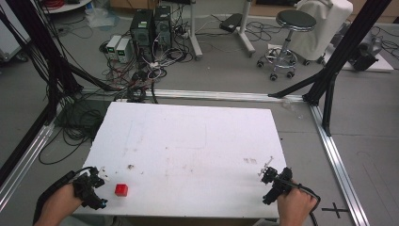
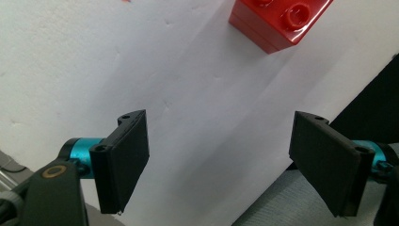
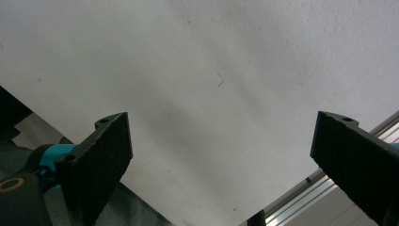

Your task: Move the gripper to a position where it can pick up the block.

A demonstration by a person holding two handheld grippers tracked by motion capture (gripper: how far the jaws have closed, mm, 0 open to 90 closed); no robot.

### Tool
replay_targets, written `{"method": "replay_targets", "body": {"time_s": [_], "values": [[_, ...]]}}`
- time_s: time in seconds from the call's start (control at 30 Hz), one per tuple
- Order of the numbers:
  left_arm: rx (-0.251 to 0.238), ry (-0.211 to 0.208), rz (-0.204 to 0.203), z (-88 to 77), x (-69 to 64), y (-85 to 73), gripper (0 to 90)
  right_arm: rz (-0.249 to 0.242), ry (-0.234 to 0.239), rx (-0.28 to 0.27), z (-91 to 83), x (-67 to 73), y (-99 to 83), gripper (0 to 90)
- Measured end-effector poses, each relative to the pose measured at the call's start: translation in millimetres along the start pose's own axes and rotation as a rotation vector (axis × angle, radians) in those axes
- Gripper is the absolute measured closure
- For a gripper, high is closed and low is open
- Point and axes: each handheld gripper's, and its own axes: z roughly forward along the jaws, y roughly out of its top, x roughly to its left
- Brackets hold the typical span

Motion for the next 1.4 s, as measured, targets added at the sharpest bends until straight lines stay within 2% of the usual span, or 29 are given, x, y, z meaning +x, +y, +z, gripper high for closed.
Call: {"method": "replay_targets", "body": {"time_s": [0.3, 0.57, 0.7, 0.83, 0.9, 0.97, 1.07, 1.4], "values": [[0.003, 0.007, -0.008, -0.2, 2.1, -2.1, 20.8, -0.002, 0.0, -0.002, 0.5, -0.4, -0.6, 5.2], [0.013, -0.004, -0.006, -0.5, 3.5, -3.0, 20.8, -0.006, 0.007, 0.0, 1.6, 0.1, 1.2, 5.2], [0.0, -0.009, -0.017, -0.8, 5.0, -4.1, 20.8, -0.015, 0.005, 0.006, 1.6, 0.0, 1.2, 5.2], [0.004, -0.012, -0.004, -3.0, 7.2, -3.4, 20.8, -0.01, 0.008, 0.001, 1.4, 0.0, 0.2, 5.2], [0.001, -0.017, 0.004, -2.7, 6.8, -3.3, 20.7, -0.006, 0.008, -0.005, 1.0, 0.0, -0.7, 5.2], [0.013, -0.024, 0.039, -3.3, 6.3, -3.1, 20.7, -0.003, 0.009, -0.006, 1.0, 0.2, -1.1, 5.2], [0.028, -0.025, 0.067, -3.5, 6.7, -2.2, 20.6, -0.003, 0.01, -0.01, 0.5, 0.1, -1.3, 5.2], [0.036, -0.052, 0.14, -5.4, 11.1, 5.6, 20.6, -0.008, 0.012, -0.016, 0.8, -0.7, -2.5, 5.2]]}}
